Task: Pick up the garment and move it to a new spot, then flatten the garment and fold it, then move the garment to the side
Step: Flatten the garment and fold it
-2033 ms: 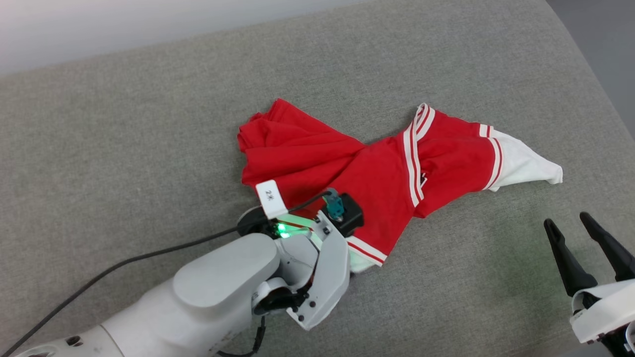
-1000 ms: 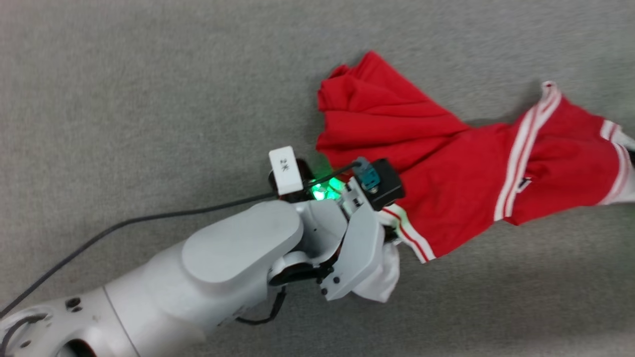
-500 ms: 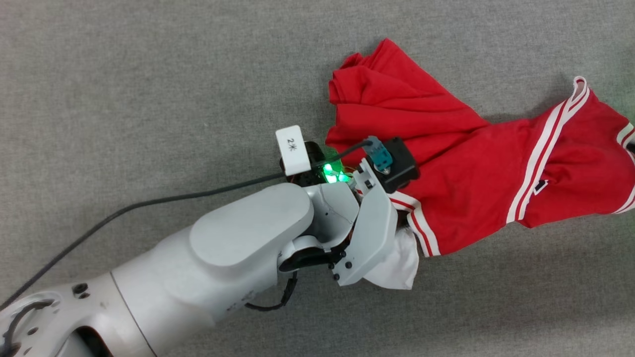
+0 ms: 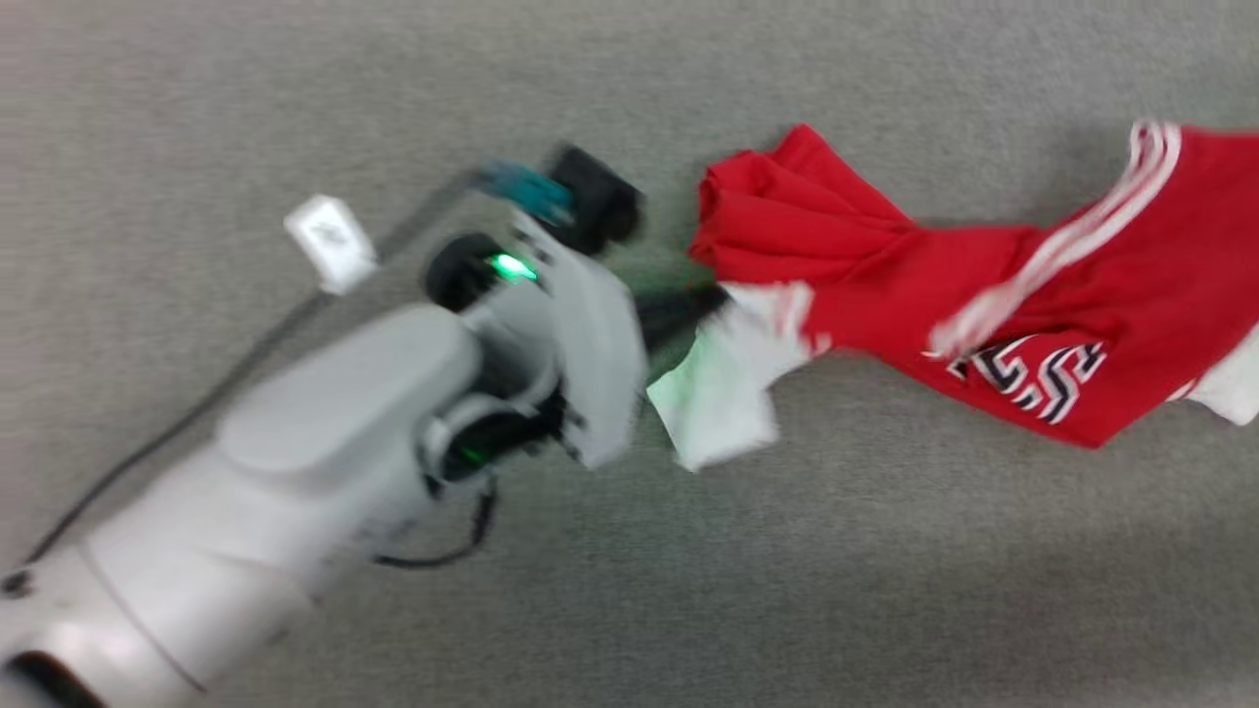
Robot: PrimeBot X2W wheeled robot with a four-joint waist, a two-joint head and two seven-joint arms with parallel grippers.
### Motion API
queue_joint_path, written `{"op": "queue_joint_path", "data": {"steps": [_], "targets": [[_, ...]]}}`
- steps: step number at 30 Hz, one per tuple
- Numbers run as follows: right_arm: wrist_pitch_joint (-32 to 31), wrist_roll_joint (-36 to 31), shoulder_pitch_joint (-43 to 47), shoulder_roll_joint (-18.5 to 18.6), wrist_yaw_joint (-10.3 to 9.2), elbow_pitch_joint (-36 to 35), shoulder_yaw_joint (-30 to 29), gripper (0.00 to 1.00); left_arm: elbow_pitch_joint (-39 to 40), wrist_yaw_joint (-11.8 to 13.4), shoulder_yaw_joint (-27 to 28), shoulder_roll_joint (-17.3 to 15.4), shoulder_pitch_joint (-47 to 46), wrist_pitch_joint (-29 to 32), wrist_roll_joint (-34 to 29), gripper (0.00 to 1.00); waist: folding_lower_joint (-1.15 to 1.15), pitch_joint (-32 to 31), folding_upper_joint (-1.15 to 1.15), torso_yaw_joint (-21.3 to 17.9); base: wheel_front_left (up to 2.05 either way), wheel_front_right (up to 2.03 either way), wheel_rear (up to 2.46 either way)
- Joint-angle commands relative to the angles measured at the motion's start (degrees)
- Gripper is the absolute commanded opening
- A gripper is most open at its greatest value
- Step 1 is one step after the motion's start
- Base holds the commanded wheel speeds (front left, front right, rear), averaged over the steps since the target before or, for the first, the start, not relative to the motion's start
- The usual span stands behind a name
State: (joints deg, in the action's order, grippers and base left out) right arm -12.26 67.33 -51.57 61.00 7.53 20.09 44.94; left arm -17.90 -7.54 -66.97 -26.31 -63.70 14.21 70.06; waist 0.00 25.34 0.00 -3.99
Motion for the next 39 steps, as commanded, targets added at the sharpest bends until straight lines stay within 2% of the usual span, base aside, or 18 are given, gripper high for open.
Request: {"op": "queue_joint_path", "data": {"steps": [1, 4, 6, 12, 13, 14, 17, 21, 24, 29, 34, 36, 39], "targets": [[1.87, -0.42, -1.44, 0.61, -0.08, 0.41, -0.56, 0.0, 0.21, 0.17, 1.48, -1.65, -0.23, -1.01, 1.12, 0.0, 0.0, -1.75, 0.0, 2.39, 0.0, 0.0, 0.0], [5.34, -2.62, -4.31, 0.3, -0.08, 2.81, -1.82, 0.0, -0.04, 0.17, 4.36, -2.65, -1.91, -2.82, 3.32, 0.0, 0.0, -1.45, 0.0, 3.54, 0.0, 0.0, 0.0], [7.34, -5.34, -7.22, -1.65, -0.08, 6.08, -2.8, 0.0, -1.81, 0.17, 6.54, -3.35, -3.36, -3.83, 4.53, 0.0, 0.0, -0.96, 0.0, 3.92, 0.0, 0.0, 0.0], [9.88, -14.71, -20.12, -12.84, -0.09, 17.86, -6.15, 0.0, -11.78, 1.26, 11.12, -1.48, -11.87, -6.18, 4.07, 0.0, 0.0, 1.16, 0.0, 4.28, 0.0, 0.0, 0.0], [9.88, -14.71, -20.12, -12.84, -0.09, 17.86, -6.15, 0.0, -11.78, 1.26, 11.12, -1.48, -11.87, -6.18, 4.07, 0.0, 0.0, 1.16, 0.0, 4.28, 0.0, 0.0, 0.0], [10.54, -17.8, -25.57, -17.08, -0.09, 22.12, -7.8, 0.0, -15.82, 1.65, 12.95, -0.63, -16.36, -7.65, 3.55, 0.0, 0.0, 2.09, 0.0, 4.1, 0.0, 0.0, 0.0], [12.78, -23.01, -34.53, -22.54, -0.09, 28.72, -10.45, 0.0, -22.61, 2.43, 15.29, 0.64, -23.75, -10.68, 1.94, 0.0, 0.0, 3.3, 0.0, 3.66, 0.0, 0.0, 0.0], [19.76, -29.63, -46.22, -27.48, -0.12, 38.51, -16.0, 0.0, -30.31, 3.63, 19.28, 3.17, -33.84, -17.02, 0.99, 0.0, 0.0, 3.51, 0.0, 3.55, 0.0, 0.0, 0.0], [23.76, -33.86, -52.34, -30.19, -0.13, 44.57, -18.26, 0.0, -34.65, 3.31, 21.51, 4.58, -39.42, -21.59, 0.6, 0.0, 0.0, 2.45, 0.0, 3.8, 0.0, 0.0, 0.0], [25.06, -36.31, -54.16, -33.03, -0.14, 50.27, -19.44, 0.0, -39.67, 1.79, 22.47, 6.36, -41.36, -23.47, 1.55, 0.0, 0.0, 0.52, 0.0, 4.41, 0.0, 0.0, 0.0], [25.05, -35.96, -48.23, -34.21, -0.14, 51.21, -17.67, 0.0, -42.64, 0.27, 18.88, 6.66, -34.38, -22.83, 0.3, 0.0, 0.0, -0.87, 0.0, 4.84, 0.0, 0.0, 0.0], [23.96, -35.39, -44.26, -34.51, -0.14, 49.3, -15.34, 0.0, -40.97, 0.18, 17.33, 6.23, -30.17, -22.43, 0.57, 0.0, 0.0, -1.43, 0.0, 4.78, 0.0, 0.0, 0.0], [21.76, -33.09, -36.09, -32.47, -0.13, 44.68, -11.49, 0.0, -34.31, 0.11, 15.71, 4.62, -21.04, -21.98, 3.55, 0.0, 0.0, -2.42, 0.0, 4.8, 0.0, 0.0, 0.0]]}}
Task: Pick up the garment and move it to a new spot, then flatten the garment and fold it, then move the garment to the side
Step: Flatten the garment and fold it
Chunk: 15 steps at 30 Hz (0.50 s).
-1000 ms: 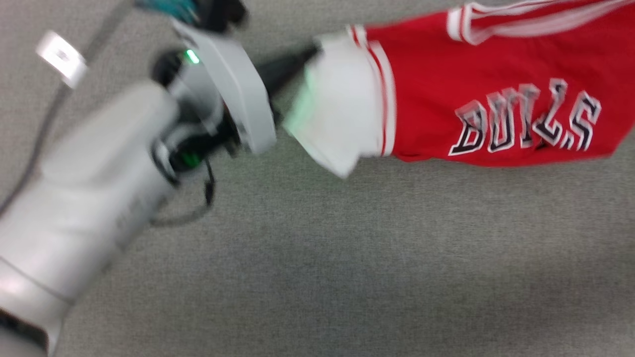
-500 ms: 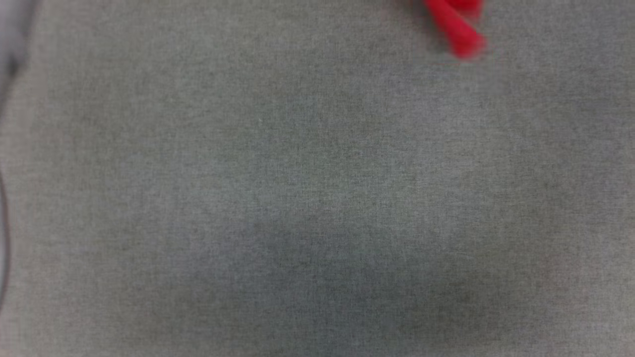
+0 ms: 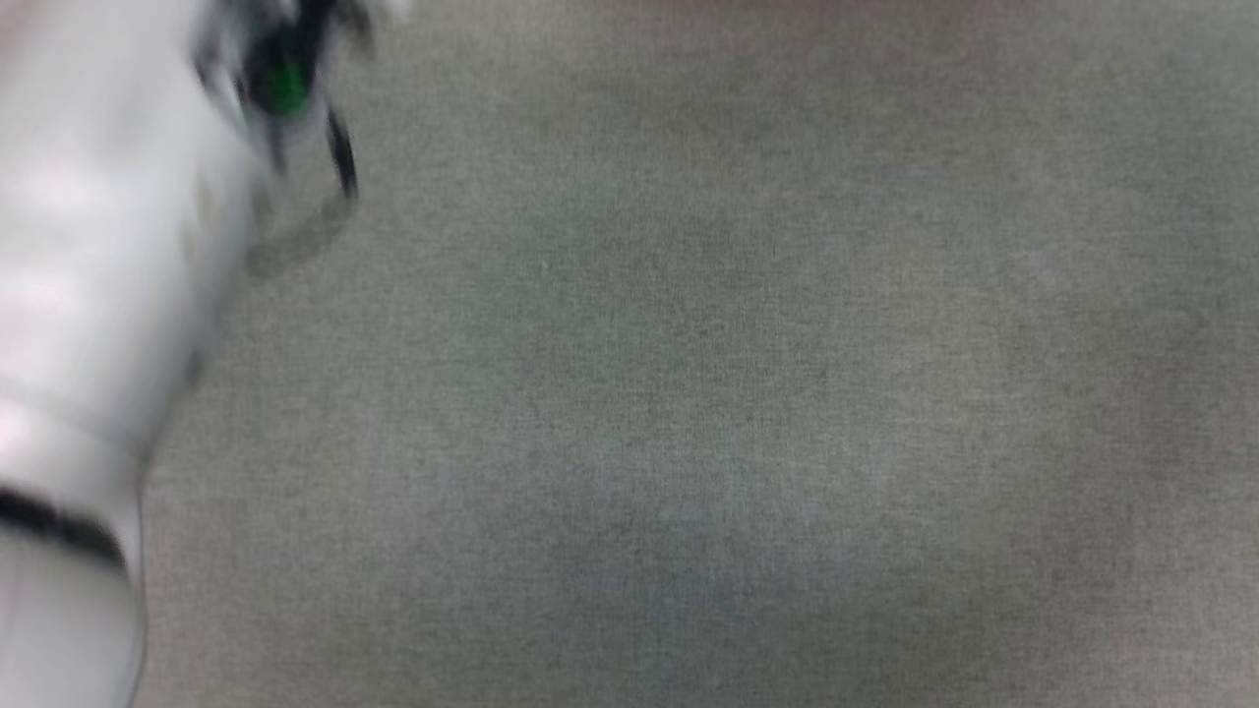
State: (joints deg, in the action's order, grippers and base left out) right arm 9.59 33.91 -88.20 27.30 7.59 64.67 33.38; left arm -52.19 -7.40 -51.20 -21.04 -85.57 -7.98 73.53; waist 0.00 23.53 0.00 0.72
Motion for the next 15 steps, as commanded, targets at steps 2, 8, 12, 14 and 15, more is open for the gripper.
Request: {"op": "queue_joint_path", "data": {"steps": [2, 8, 12, 14, 15], "targets": [[-2.03, 3.37, 6.95, 3.22, -0.16, -4.46, 2.64, 0.0, 5.21, -0.05, -1.65, -2.65, 7.29, 0.59, 1.89, 0.0, 0.0, -1.24, 0.0, 0.22, 0.0, 0.0, 0.0], [-10.93, 14.29, 26.83, 14.27, -0.16, -23.39, 10.05, 0.0, 18.06, -0.07, -9.03, -10.33, 24.05, -1.27, 2.43, 0.0, 0.0, -3.49, 0.0, 0.35, 0.0, 0.0, 0.0], [-14.61, 21.06, 39.13, 22.03, -0.16, -35.94, 10.47, 0.0, 25.07, -0.07, -13.38, -15.12, 32.26, -2.9, 2.01, 0.0, 0.0, -5.25, 0.0, 0.49, 0.0, 0.0, 0.0], [-15.67, 23.18, 44.57, 25.37, -0.16, -40.36, 9.28, 0.0, 27.68, -0.07, -14.41, -16.46, 35.38, -4.06, 2.34, 0.0, 0.0, -6.07, 0.0, 0.48, 0.0, 0.0, 0.0], [-16.13, 24.04, 47.45, 26.78, -0.16, -42.46, 8.68, 0.0, 28.64, -0.07, -14.7, -17.11, 36.77, -4.66, 2.31, 0.0, 0.0, -6.42, 0.0, 0.54, 0.0, 0.0, 0.0]]}}
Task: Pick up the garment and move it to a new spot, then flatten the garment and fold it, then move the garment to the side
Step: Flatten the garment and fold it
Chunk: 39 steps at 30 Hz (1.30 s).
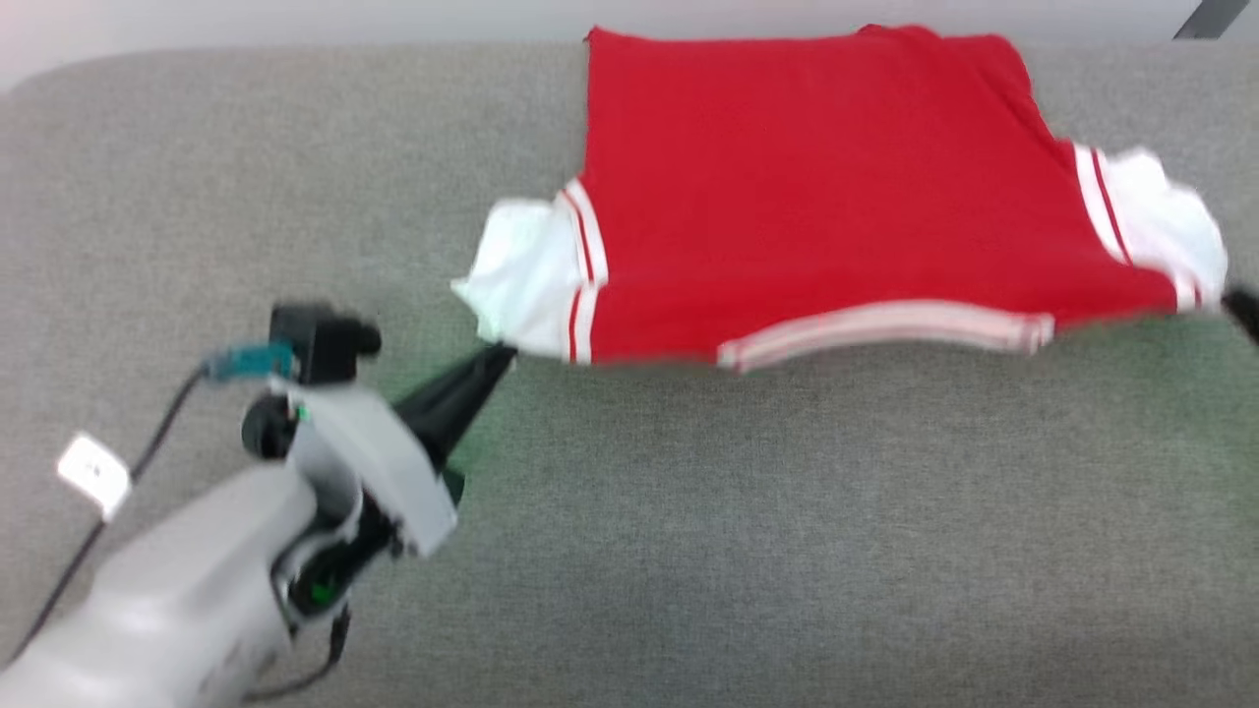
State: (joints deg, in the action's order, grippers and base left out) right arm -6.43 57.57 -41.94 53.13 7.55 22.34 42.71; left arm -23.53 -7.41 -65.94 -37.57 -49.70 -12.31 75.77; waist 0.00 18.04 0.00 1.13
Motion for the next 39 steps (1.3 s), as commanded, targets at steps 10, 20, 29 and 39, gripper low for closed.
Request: {"op": "queue_joint_path", "data": {"steps": [10, 20, 29, 39], "targets": [[-1.48, 0.38, 26.04, 5.13, -0.14, -14.84, -12.6, 0.0, 10.23, 1.68, 1.11, -8.7, 14.05, -2.74, -1.71, 0.0, 0.0, -1.72, 0.0, -0.94, 0.0, 0.0, 0.0], [-8.88, -4.84, 49.2, 0.6, -0.14, -28.1, -30.38, 0.0, 28.28, 8.04, 5.74, -17.32, 27.28, -2.91, -2.7, 0.0, 0.0, -0.3, 0.0, -0.88, 0.0, 0.0, 0.0], [-20.14, -13.79, 53.4, -9.39, -0.12, -38.54, -40.99, 0.0, 30.76, 9.02, 9.12, -13.27, 30.1, -2.85, -5.3, 0.0, 0.0, 0.08, 0.0, -0.38, 0.0, 0.0, 0.0], [-22.02, -20.09, 46.95, -13.11, -0.11, -31.34, -34.28, 0.0, 18.88, 3.65, 8.48, -3.89, 27.3, -2.82, -5.55, 0.0, 0.0, 0.39, 0.0, 0.41, 0.0, 0.0, 0.0]]}}
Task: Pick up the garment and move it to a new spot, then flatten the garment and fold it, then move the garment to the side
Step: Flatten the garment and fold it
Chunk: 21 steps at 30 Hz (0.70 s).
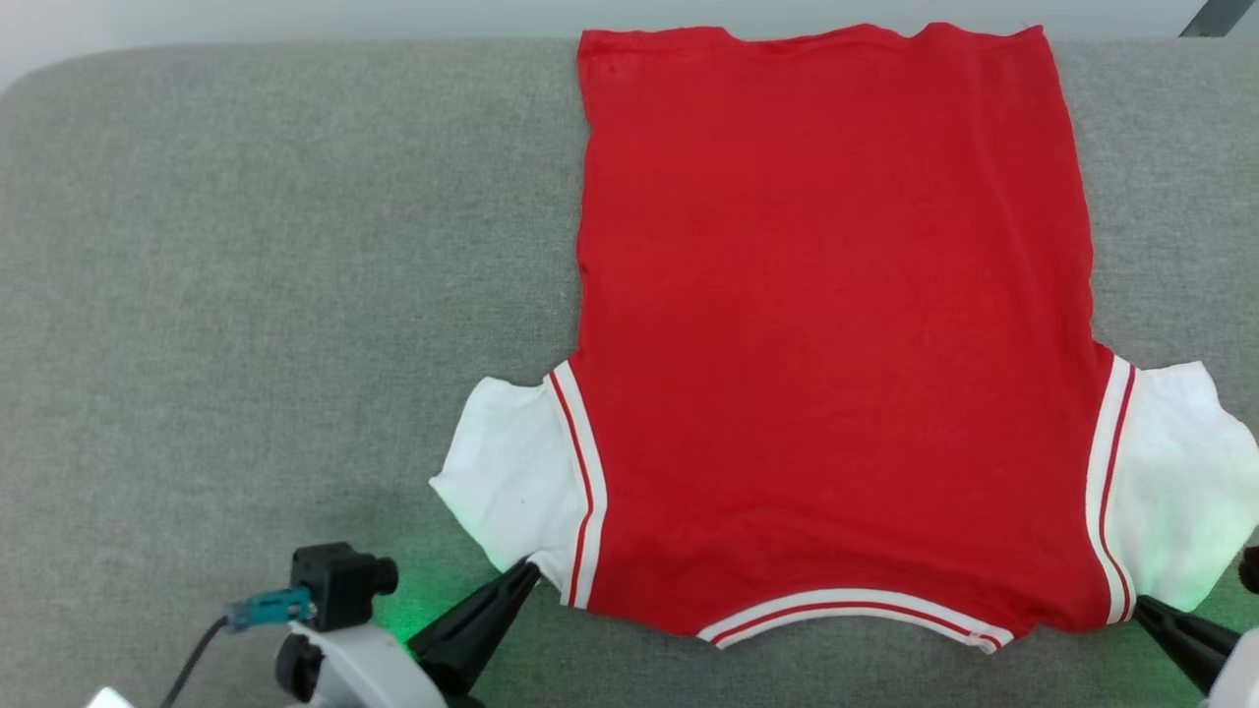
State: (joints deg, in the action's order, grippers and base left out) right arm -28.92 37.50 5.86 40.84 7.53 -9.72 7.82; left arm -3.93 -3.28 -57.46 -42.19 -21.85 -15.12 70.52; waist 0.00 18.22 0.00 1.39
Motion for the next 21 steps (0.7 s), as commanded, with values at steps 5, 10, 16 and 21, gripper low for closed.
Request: {"op": "queue_joint_path", "data": {"steps": [5, 10, 16, 21], "targets": [[2.78, -0.79, -2.71, -1.7, -0.08, 6.42, 4.81, 0.0, -6.59, -2.23, 0.55, 4.52, -0.64, 0.02, -0.67, 0.0, 0.0, 0.64, 0.0, 0.32, 0.0, 0.0, 0.0], [5.08, -0.52, -4.33, -2.21, -0.09, 9.59, 7.33, 0.0, -10.64, -2.95, -0.08, 6.3, -0.54, 0.16, -1.42, 0.0, 0.0, 0.62, 0.0, 0.06, 0.0, 0.0, 0.0], [8.46, -0.91, -6.69, -1.43, -0.09, 9.75, 8.3, 1.0, -13.46, -3.65, 0.45, 7.7, -0.36, 0.29, -2.07, 0.0, 0.0, 0.29, 0.0, -0.92, 0.0, 0.0, 0.0], [7.85, 0.53, -5.8, 0.99, -0.09, 4.03, 4.08, 1.0, -12.93, -3.91, 1.6, 7.37, -0.14, 0.28, -2.84, 0.0, 0.0, 0.67, 0.0, -1.56, 0.0, 0.0, 0.0]]}}
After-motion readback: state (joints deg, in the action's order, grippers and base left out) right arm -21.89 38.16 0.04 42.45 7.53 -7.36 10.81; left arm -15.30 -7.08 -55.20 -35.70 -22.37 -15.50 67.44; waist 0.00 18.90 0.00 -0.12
